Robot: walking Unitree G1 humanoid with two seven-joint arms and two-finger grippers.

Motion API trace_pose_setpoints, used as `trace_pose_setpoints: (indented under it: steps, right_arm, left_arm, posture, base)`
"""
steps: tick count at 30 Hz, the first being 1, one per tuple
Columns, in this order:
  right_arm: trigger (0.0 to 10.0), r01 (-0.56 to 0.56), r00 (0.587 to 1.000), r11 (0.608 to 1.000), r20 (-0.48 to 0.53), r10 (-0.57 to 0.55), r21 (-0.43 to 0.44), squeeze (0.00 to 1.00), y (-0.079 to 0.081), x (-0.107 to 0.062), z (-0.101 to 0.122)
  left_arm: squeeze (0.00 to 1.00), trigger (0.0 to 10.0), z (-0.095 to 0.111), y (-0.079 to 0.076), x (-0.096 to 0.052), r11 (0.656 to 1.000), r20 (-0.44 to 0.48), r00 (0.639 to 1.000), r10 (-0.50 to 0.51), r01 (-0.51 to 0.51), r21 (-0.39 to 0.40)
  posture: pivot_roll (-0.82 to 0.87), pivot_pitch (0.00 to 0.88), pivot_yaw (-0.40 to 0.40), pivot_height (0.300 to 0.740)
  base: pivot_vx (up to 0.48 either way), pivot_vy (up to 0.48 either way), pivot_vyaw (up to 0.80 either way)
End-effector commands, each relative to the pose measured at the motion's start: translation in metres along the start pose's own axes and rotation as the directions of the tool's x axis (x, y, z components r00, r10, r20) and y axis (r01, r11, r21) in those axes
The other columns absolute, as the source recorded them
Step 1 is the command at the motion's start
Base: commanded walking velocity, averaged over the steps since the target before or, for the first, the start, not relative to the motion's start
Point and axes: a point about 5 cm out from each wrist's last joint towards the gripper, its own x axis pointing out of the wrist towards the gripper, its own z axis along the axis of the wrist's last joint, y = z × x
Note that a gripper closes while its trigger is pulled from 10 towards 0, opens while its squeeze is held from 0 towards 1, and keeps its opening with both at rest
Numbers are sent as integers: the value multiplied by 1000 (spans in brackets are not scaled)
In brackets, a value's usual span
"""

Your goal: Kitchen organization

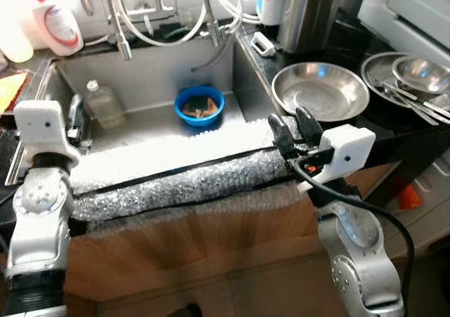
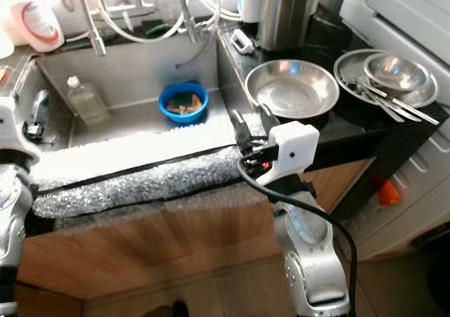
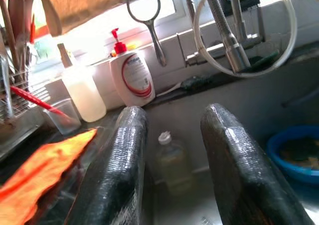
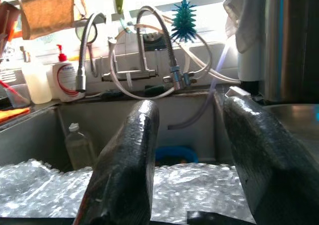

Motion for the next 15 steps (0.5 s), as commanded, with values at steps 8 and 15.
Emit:
trace_pose_setpoints:
  steps: [8, 15]
  right_arm:
    - [10000, 137, 990, 990, 6, -138, 31, 0, -24, 0, 6]
    - [10000, 314, 949, 948, -34, -312, 60, 0, -52, 10, 9]
  left_arm:
    - [0, 10000, -4, 1, -13, 1000, -14, 999, 30, -30, 1]
    - [0, 10000, 1, -12, -9, 1000, 1, 1000, -3, 3, -18]
  posture:
    - [-75, 107, 44, 740]
    - [-82, 95, 45, 740]
  base:
    - [0, 0, 0]
    - [0, 0, 0]
